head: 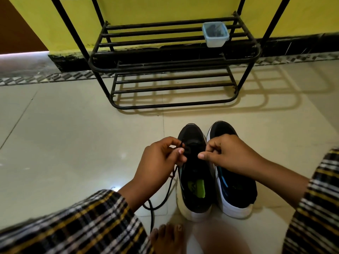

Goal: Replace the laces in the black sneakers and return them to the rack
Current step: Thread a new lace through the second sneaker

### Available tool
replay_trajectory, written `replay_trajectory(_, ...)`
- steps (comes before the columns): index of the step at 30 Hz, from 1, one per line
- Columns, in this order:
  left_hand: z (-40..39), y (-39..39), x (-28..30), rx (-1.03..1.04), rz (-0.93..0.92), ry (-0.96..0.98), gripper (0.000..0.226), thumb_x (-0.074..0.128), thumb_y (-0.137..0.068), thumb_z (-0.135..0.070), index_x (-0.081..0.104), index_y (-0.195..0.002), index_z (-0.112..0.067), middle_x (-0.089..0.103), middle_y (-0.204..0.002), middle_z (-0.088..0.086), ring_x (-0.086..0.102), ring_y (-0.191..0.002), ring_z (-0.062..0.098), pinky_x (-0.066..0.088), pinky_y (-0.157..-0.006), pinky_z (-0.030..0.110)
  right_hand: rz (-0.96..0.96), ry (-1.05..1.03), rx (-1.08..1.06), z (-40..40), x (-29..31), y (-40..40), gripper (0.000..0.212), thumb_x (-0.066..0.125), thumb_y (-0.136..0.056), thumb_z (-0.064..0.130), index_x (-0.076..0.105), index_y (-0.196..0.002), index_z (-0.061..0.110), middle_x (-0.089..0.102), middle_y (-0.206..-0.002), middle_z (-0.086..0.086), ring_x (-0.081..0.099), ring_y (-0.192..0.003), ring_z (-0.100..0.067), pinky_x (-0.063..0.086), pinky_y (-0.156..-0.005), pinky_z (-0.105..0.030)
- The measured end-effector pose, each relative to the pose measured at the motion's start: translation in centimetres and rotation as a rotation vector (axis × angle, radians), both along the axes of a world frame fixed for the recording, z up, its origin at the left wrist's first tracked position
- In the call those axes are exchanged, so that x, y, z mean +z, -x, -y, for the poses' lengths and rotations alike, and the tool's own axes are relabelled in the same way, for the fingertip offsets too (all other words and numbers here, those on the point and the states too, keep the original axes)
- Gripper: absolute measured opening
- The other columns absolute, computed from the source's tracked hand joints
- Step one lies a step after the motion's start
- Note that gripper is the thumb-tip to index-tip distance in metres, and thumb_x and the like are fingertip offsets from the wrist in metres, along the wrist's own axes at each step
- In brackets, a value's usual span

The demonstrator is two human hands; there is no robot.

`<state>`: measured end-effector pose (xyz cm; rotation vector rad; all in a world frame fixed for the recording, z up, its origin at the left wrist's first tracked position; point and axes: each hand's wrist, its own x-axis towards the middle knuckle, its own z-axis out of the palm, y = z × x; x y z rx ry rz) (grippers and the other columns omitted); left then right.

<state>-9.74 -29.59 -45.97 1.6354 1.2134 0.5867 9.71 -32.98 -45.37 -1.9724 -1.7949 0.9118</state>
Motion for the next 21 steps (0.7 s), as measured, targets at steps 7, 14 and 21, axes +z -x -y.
replay_trajectory(7, 0.0, 0.4, -0.7, 0.06, -0.062, -0.068, 0.013, 0.061, -0.091, -0.018, 0.071, -0.086, -0.024, 0.071, -0.077, -0.011, 0.064, -0.073, -0.002, 0.044, -0.06, 0.005, 0.633, 0.043, 0.333, 0.2, -1.7, 2.1, 0.05, 0.045, -0.089, 0.06, 0.059, -0.084, 0.012, 0.061, -0.08, -0.005, 0.061, -0.08, -0.024, 0.038, -0.056, -0.028)
replay_trajectory(14, 0.2, 0.8, -1.6, -0.019, -0.173, -0.039, 0.01, 0.068, -0.085, -0.02, 0.075, -0.09, -0.026, 0.073, -0.078, -0.009, 0.063, -0.066, -0.006, 0.045, -0.063, 0.007, 0.589, 0.018, 0.325, 1.4, -1.5, 3.1, 0.041, 0.043, -0.09, 0.038, 0.031, -0.058, 0.016, 0.036, -0.056, -0.001, 0.04, -0.058, -0.022, 0.027, -0.047, -0.028)
replay_trajectory(21, 0.0, 0.4, -1.4, -0.087, -0.037, 0.105, 0.012, 0.065, -0.087, -0.022, 0.076, -0.084, -0.017, 0.073, -0.081, -0.004, 0.067, -0.074, 0.008, 0.052, -0.068, 0.019, 0.526, -0.013, 0.312, 2.4, -2.0, 2.6, 0.043, 0.046, -0.087, 0.041, 0.03, -0.056, 0.016, 0.034, -0.051, -0.002, 0.035, -0.049, -0.017, 0.022, -0.044, -0.029)
